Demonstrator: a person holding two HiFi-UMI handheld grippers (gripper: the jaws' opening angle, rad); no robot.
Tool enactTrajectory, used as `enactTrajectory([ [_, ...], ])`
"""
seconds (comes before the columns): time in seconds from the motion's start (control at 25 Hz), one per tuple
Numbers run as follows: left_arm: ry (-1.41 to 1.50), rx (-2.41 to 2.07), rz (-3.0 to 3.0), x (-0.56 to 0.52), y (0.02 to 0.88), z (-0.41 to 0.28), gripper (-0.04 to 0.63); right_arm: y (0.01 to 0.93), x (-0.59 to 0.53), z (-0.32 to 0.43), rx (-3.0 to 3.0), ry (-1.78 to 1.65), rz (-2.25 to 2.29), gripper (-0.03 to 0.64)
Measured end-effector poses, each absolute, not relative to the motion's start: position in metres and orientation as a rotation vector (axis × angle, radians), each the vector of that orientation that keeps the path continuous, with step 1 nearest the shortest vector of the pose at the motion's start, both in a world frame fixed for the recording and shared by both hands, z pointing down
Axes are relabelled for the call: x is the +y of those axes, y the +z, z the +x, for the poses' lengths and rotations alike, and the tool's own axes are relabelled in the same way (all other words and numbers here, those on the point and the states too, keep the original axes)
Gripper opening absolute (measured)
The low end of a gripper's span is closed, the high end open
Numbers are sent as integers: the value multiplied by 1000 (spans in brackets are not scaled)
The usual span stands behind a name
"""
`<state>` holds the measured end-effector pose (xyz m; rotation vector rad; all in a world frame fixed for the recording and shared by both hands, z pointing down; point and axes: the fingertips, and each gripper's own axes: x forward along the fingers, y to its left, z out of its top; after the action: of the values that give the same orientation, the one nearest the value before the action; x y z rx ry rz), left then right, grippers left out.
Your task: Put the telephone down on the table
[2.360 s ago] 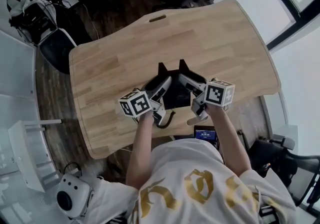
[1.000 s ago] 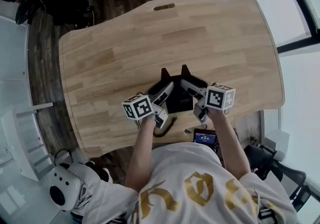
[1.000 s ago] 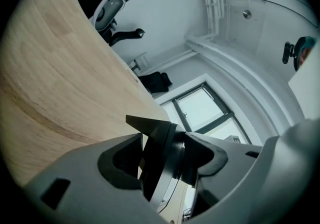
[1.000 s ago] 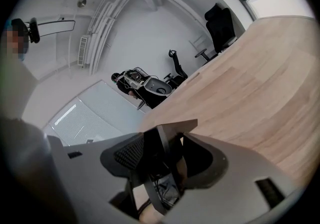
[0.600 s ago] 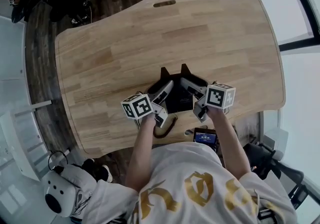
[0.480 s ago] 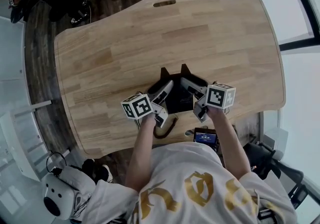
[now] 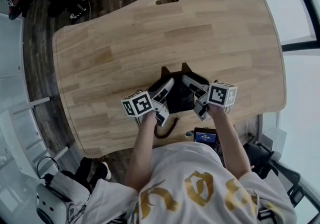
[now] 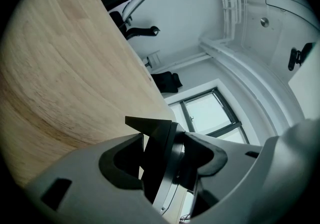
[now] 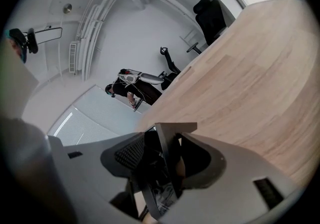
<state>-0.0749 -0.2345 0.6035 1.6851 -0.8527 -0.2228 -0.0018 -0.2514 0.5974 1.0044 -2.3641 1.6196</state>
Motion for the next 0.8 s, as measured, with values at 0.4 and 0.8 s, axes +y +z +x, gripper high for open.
enactTrajectory([
  [0.4,-245,-867,1645,-246,607,-79,238,603,-264,-4,-2371,1639,1006,219],
  [0.8,-249,-870,1623,-253,612,-79,232,611,-271,0,-2365,1674,1033,219],
])
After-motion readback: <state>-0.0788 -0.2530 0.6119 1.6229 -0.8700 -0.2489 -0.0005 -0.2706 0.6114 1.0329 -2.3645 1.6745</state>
